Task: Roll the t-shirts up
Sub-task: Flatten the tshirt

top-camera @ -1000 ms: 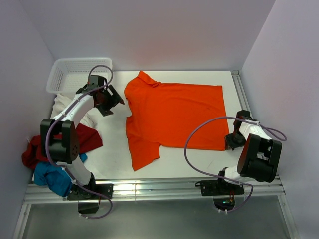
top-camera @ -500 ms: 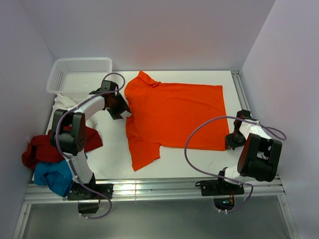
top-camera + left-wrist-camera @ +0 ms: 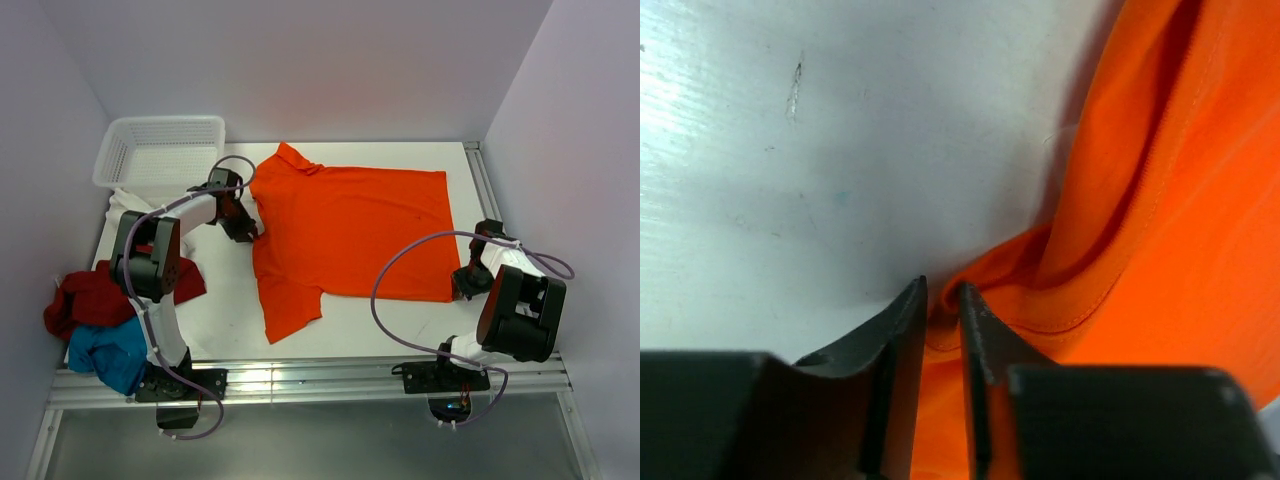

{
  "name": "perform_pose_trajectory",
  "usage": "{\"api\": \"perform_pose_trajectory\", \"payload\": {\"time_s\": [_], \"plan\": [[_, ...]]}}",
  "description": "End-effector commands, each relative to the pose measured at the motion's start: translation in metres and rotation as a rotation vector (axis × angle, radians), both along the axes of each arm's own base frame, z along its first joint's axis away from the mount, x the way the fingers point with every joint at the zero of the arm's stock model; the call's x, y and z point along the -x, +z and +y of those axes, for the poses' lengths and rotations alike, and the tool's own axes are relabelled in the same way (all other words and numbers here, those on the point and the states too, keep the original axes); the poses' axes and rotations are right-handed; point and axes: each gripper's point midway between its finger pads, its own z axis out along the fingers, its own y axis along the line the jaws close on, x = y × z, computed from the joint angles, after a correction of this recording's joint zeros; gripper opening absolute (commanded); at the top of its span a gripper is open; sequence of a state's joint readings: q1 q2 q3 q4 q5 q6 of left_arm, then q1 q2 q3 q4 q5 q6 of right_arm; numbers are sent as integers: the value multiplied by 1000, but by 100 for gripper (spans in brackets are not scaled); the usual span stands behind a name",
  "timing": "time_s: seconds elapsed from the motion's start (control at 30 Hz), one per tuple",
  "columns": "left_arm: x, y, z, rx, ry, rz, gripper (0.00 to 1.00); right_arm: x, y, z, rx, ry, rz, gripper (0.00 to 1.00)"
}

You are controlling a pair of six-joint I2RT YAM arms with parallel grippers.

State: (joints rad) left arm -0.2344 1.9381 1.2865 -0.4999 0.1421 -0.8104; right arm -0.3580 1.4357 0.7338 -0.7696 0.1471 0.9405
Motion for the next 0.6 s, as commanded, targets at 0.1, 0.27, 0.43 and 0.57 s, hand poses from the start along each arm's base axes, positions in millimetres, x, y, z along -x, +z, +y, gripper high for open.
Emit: {"api": "perform_pose_trajectory", "payload": {"time_s": [0.1,0.27,0.43,0.57], "plan": [[-6,5,0,-25,2,-23,0,-9,0,-14,51,-8,-16,0],[3,17,19,-107,48,-33,0,-10,-1,-13,41,-10,-19,0],[33,11,35,-113,115,22,0,-11,-4,-13,29,-21,-16,0],[53,15,38,-84,183,30,0,-16,-1,-14,28,-26,-43,0]]}}
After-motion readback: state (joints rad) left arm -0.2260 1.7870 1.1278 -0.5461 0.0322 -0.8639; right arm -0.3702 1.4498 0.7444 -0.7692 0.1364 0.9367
